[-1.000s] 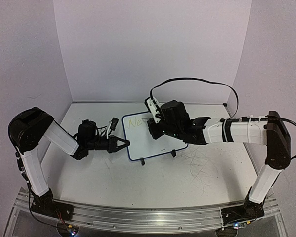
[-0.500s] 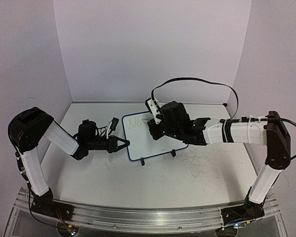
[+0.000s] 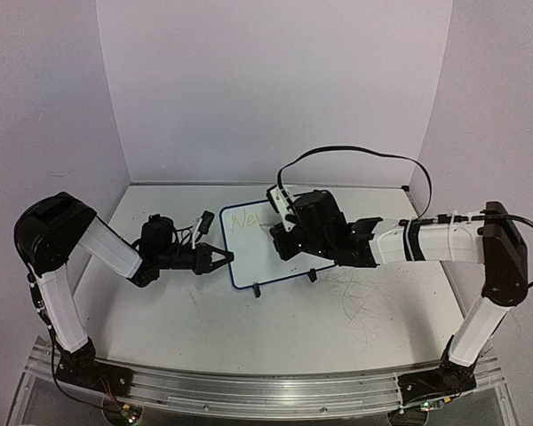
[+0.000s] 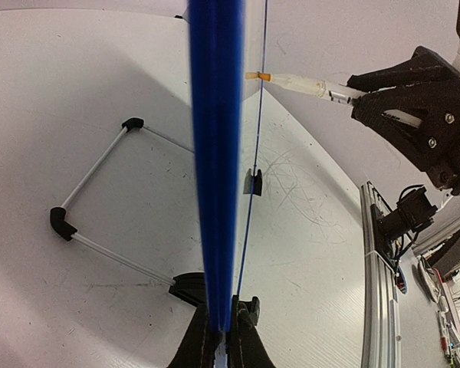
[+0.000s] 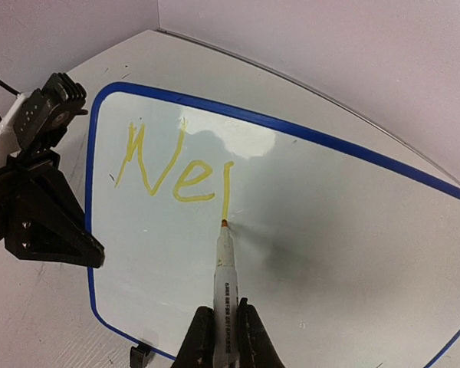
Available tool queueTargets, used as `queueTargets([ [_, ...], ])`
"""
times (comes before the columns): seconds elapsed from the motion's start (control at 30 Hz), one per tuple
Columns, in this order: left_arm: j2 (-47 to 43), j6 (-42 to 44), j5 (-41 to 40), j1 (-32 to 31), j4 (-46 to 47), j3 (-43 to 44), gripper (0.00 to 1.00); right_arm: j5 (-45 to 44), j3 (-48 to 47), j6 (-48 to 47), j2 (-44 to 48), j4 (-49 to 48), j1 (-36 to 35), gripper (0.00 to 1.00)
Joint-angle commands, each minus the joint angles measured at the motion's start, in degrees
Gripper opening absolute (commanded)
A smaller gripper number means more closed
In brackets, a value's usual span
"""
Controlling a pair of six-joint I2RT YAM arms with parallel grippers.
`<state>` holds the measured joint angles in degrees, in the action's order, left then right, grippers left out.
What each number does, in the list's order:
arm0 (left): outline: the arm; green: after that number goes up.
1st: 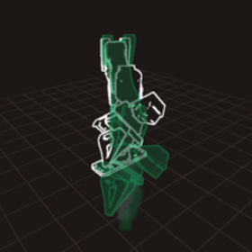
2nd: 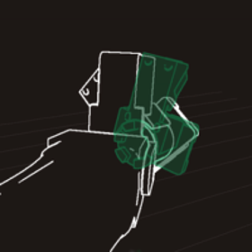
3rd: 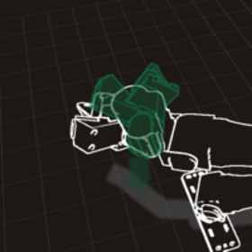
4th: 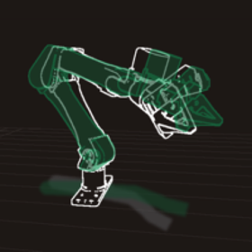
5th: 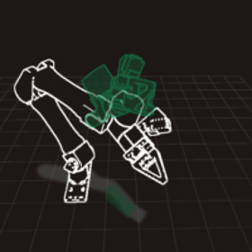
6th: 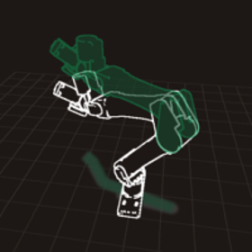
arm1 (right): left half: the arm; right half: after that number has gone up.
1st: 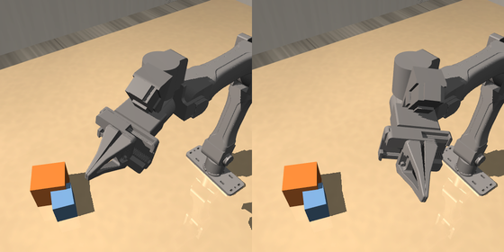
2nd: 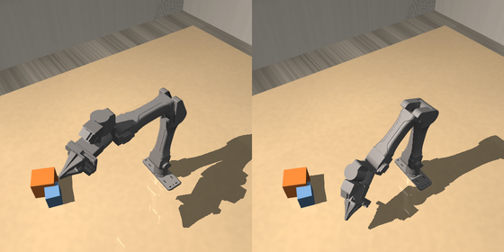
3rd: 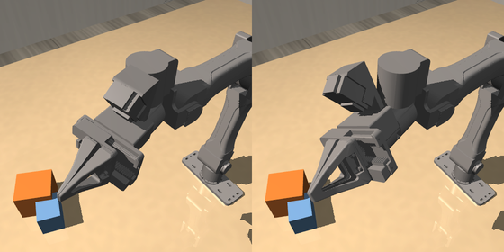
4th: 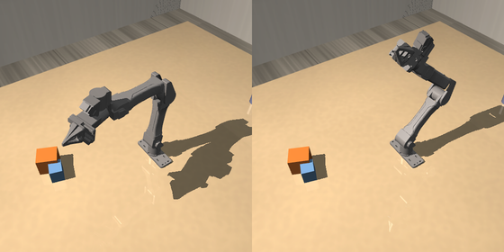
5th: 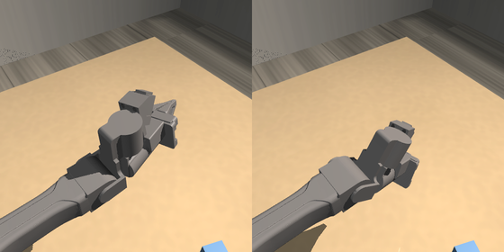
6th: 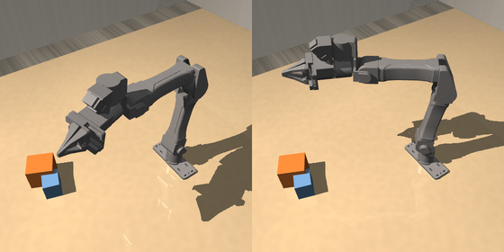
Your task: Write a sentence on the whiteboard
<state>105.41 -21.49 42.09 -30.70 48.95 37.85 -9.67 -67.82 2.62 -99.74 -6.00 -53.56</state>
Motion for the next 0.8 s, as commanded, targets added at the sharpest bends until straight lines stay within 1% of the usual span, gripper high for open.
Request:
queueTargets([
  [0.0, -1.54, 1.72, -1.48, 0.05, -2.45, 1.35, 0.00, -1.92, 0.04, 0.80, 1.45, 1.17, 0.13, 0.00],
  [0.33, -1.52, 1.82, -1.25, 0.04, -2.64, 1.25, 0.00, -4.83, -2.30, -0.04, 0.54, -2.21, 0.19, 0.00],
  [0.77, -1.33, 2.07, -1.13, 0.04, -2.88, 1.27, 0.00, -6.18, -4.35, -0.42, -0.71, -2.35, 1.29, 0.00],
])
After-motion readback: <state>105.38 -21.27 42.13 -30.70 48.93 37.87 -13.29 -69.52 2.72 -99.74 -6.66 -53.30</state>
